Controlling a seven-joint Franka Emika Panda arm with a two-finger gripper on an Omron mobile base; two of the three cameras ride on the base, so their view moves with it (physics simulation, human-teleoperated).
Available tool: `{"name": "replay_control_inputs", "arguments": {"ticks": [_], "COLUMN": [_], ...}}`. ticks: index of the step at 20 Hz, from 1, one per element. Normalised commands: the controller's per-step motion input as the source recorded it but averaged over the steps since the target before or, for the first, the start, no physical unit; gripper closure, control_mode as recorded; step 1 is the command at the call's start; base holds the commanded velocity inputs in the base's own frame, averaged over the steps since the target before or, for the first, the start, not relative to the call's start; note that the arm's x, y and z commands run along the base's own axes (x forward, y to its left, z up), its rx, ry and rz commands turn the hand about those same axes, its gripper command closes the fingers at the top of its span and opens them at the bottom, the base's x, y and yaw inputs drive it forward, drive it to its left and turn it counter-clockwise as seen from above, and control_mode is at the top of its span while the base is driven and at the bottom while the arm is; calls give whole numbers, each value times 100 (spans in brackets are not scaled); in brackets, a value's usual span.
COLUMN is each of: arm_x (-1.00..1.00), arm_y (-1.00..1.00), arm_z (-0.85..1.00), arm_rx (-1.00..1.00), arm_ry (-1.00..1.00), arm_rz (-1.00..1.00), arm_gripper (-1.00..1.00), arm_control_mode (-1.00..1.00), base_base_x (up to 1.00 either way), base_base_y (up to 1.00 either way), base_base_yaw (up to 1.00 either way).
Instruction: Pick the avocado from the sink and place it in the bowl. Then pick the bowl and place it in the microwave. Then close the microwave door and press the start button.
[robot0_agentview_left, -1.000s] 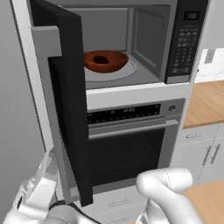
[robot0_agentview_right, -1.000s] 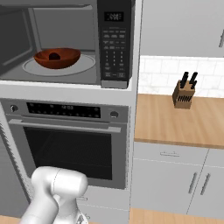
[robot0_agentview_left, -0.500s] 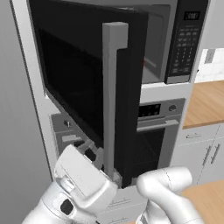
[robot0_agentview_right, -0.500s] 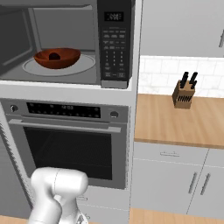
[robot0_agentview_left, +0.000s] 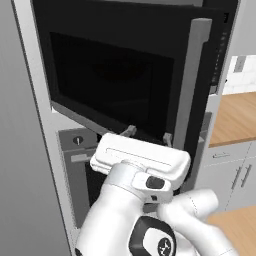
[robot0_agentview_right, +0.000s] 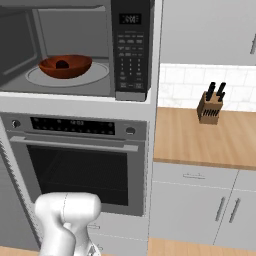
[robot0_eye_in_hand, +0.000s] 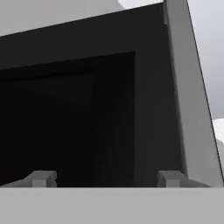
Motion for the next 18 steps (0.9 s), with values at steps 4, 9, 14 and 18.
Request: {"name": "replay_control_inputs", "arguments": {"ticks": [4, 9, 14, 18], "arm_x": [80, 90, 100, 100], "arm_y": [-51, -41, -13, 0], "arm_z": [55, 29, 8, 0], "arm_rx": [20, 20, 23, 21], "arm_ry": [3, 9, 27, 29], "arm_rz": [41, 43, 31, 16], "arm_gripper": [-100, -100, -100, -100], "arm_control_mode": [-100, -100, -100, -100], "base_base_x": [0, 0, 0, 0], "base_base_y": [0, 0, 0, 0], "base_base_yaw": [0, 0, 0, 0]}}
